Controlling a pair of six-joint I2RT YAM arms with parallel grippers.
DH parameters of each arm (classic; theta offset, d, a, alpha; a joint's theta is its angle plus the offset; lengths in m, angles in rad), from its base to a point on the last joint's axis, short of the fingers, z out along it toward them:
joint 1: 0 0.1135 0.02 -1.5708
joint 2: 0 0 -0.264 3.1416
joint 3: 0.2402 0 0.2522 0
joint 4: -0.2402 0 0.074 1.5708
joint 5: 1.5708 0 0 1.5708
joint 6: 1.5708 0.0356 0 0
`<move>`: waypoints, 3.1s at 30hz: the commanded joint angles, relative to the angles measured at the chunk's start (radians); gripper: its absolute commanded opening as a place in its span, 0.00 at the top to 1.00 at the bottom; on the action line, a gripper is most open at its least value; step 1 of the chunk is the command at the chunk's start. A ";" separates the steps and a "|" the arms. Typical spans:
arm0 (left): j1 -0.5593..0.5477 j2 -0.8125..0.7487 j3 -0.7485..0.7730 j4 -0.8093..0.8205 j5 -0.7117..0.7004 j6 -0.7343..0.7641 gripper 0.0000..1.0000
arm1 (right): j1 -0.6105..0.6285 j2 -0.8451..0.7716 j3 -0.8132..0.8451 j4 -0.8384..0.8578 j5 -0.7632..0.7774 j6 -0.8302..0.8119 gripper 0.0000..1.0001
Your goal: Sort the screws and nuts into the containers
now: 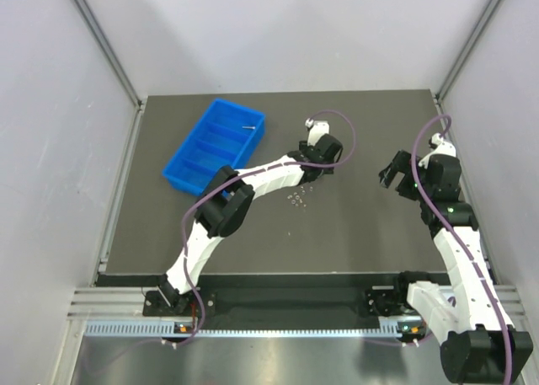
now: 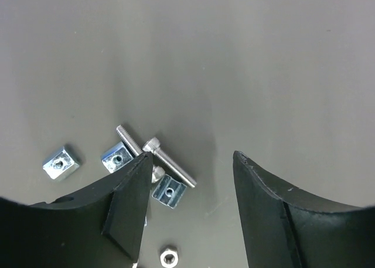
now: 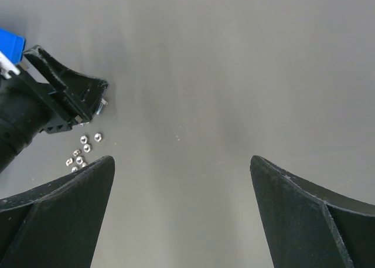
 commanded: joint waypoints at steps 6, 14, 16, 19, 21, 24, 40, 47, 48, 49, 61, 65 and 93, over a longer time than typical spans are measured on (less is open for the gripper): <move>0.001 0.053 0.061 -0.025 -0.046 -0.054 0.42 | 0.007 -0.017 -0.012 0.010 -0.001 -0.007 0.00; 0.001 0.084 0.069 -0.037 -0.052 -0.054 0.50 | 0.007 -0.015 -0.010 0.010 0.003 -0.005 0.00; 0.001 0.088 0.070 -0.039 -0.049 -0.051 0.54 | 0.007 -0.017 -0.009 0.010 0.005 -0.005 0.00; 0.003 0.104 0.078 -0.045 -0.055 -0.036 0.66 | 0.007 -0.018 -0.007 0.008 0.006 -0.007 0.00; 0.004 0.116 0.084 -0.048 -0.057 -0.019 0.76 | 0.007 -0.018 -0.004 0.003 0.006 -0.005 0.00; 0.011 0.122 0.085 -0.048 -0.049 0.001 1.00 | 0.007 -0.021 -0.004 0.002 0.009 -0.007 0.01; 0.221 -0.237 -0.048 0.211 0.118 -0.078 1.00 | 0.007 -0.008 -0.003 0.013 -0.009 0.009 0.00; 0.420 -0.292 -0.071 0.223 0.038 -0.172 1.00 | 0.007 0.011 -0.004 0.033 -0.017 0.021 0.00; 0.451 -0.284 -0.068 0.228 0.035 -0.177 1.00 | 0.009 0.015 -0.004 0.034 -0.018 0.020 0.00; 0.465 -0.263 -0.066 0.231 0.035 -0.178 1.00 | 0.007 0.018 -0.004 0.037 -0.020 0.021 0.00; 0.549 -0.174 -0.120 0.294 0.017 -0.275 1.00 | 0.007 0.015 0.033 0.025 -0.021 0.015 0.00; 0.549 -0.171 -0.123 0.279 -0.002 -0.269 0.94 | 0.007 0.014 0.030 0.020 -0.015 0.010 0.00; 0.038 -0.179 -0.104 0.015 -0.038 -0.049 0.41 | 0.007 -0.005 -0.006 0.003 -0.001 0.004 0.00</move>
